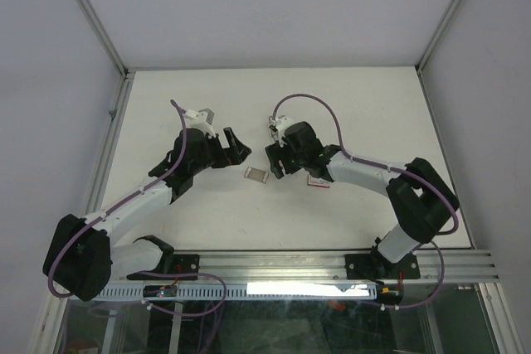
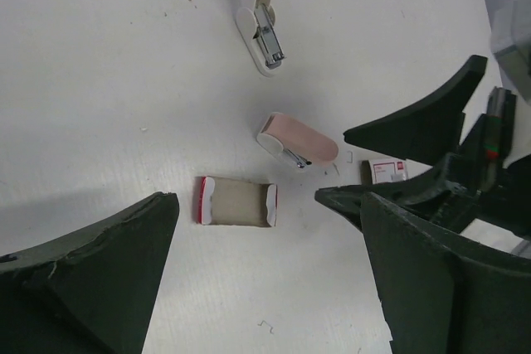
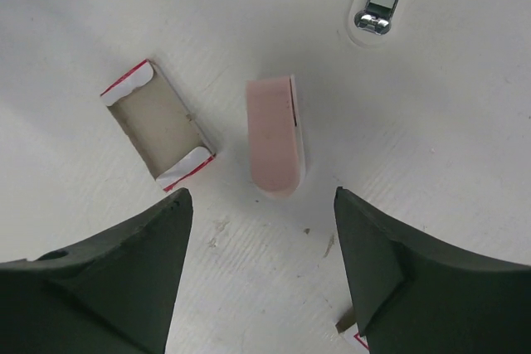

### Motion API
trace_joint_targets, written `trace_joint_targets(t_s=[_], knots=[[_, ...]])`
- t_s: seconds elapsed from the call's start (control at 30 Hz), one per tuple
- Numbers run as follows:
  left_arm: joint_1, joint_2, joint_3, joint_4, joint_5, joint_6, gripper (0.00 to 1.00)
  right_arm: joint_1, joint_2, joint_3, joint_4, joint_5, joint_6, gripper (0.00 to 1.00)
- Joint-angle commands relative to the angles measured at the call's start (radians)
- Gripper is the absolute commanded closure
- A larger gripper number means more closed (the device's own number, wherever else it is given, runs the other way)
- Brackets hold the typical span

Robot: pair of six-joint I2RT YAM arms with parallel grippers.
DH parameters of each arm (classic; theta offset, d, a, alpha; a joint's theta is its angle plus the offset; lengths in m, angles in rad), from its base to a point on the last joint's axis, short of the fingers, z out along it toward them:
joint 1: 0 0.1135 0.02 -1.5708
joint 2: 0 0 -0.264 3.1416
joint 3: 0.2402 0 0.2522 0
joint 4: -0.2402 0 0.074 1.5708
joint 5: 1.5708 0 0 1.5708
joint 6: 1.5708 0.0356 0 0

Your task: Load the staples into the stapler

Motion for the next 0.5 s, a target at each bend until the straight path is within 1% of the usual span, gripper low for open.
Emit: trace_joint_targets(t_s=[0.0, 0.17, 0.47], knots=[[0.023, -0.039, 0.005, 0.015, 0.081, -0.047, 0.04, 0.022, 0.049, 0.070, 0.068, 0.056, -0.044, 0.30], [0.036, -0.040, 0.001, 0.013, 0.090, -0.049, 0.04, 0.030, 0.114, 0.089, 0.083, 0.079, -0.055, 0.38], [0.050, -0.056, -0.010, 0.010, 0.110, -0.052, 0.04, 0.033, 0.179, 0.099, 0.104, 0.110, -0.075, 0.48]])
